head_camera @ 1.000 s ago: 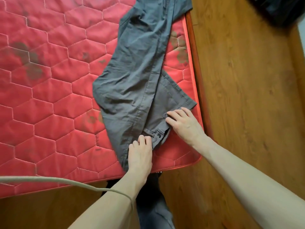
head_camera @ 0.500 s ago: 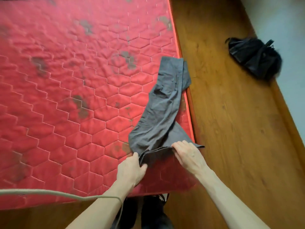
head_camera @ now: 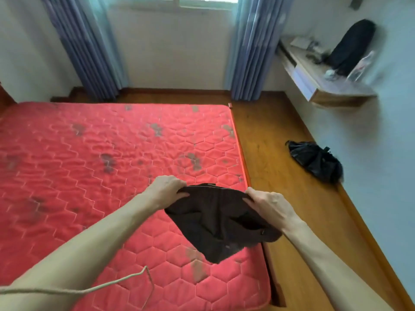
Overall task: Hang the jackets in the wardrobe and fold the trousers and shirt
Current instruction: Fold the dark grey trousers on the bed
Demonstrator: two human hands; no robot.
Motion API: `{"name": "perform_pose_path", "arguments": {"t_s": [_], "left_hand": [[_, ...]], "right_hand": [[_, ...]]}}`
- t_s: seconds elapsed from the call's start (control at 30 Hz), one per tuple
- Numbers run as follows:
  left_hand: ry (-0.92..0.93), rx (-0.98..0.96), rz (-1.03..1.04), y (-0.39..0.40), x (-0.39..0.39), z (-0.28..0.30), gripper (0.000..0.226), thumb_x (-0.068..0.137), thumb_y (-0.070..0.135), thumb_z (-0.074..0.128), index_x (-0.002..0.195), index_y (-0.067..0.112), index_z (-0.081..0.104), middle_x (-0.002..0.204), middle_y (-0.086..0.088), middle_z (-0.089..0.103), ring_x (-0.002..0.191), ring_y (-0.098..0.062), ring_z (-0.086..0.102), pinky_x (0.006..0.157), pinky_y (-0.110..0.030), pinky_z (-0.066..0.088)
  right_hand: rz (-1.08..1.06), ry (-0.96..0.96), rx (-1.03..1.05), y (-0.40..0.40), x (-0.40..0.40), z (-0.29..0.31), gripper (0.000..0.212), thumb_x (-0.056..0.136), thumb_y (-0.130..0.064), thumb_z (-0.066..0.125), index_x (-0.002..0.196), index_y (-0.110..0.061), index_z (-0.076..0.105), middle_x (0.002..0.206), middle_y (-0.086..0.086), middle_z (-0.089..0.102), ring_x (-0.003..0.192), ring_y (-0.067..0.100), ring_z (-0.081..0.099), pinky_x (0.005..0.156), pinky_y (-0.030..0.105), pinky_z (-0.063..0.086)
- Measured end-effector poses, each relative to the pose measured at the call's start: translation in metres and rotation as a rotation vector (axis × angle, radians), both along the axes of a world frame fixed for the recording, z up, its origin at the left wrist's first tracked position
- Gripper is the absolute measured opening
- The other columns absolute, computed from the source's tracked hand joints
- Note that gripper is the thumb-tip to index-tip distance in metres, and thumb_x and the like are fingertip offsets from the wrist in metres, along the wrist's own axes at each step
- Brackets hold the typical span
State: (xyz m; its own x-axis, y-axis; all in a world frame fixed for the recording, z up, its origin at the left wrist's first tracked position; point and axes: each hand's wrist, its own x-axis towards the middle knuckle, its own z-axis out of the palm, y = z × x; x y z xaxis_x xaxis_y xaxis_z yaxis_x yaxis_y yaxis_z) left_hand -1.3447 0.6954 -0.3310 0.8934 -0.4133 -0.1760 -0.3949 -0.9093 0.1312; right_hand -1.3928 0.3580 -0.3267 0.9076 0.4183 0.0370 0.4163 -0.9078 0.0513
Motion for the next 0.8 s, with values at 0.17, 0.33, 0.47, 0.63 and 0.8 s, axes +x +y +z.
{"name": "perform_pose_path", "arguments": {"t_s": [0.17,0.33,0.47,0.63,0.8], "left_hand": [[-0.179,-0.060,-0.077,0.057,0.039,0.098,0.036,0.099,0.051,0.062,0.091,0.017,0.069,0.094,-0.009,0.074,0.094,-0.033,0.068,0.077,-0.038,0.047],[-0.283,-0.061,-0.144,0.116,0.068,0.179,0.033,0.096,0.048,0.069,0.084,0.017,0.067,0.085,-0.005,0.072,0.086,-0.031,0.067,0.069,-0.036,0.042],[-0.293,-0.054,-0.140,0.154,0.087,0.231,0.025,0.092,0.048,0.073,0.092,0.023,0.069,0.086,0.005,0.070,0.090,-0.025,0.065,0.073,-0.035,0.049],[-0.297,-0.080,-0.115,0.189,0.106,0.288,0.022,0.085,0.047,0.079,0.093,0.028,0.072,0.077,0.014,0.061,0.083,-0.018,0.062,0.069,-0.032,0.044],[-0.207,-0.153,-0.074,0.221,0.115,0.342,0.014,0.081,0.029,0.086,0.087,0.022,0.076,0.074,0.006,0.071,0.075,-0.018,0.068,0.074,-0.040,0.057]], "right_hand": [[0.022,0.261,0.334,0.025,0.042,0.094,0.029,0.092,-0.048,0.074,0.106,-0.024,0.065,0.091,-0.009,0.075,0.082,0.009,0.073,0.074,0.033,0.060],[-0.008,0.407,0.467,0.059,0.059,0.150,0.023,0.092,-0.032,0.079,0.093,-0.052,0.068,0.092,-0.024,0.074,0.089,-0.002,0.072,0.074,0.022,0.059],[-0.051,0.207,0.466,0.084,0.084,0.195,0.011,0.095,-0.039,0.074,0.090,-0.047,0.068,0.088,-0.020,0.071,0.086,-0.002,0.068,0.075,0.029,0.057],[-0.010,-0.055,0.468,0.114,0.108,0.263,0.030,0.089,-0.043,0.079,0.075,-0.055,0.055,0.068,-0.025,0.063,0.076,-0.012,0.063,0.062,0.010,0.039],[0.075,0.005,0.519,0.117,0.124,0.326,0.014,0.088,-0.043,0.080,0.078,-0.043,0.070,0.076,-0.024,0.070,0.075,0.000,0.068,0.063,0.010,0.045]]}}
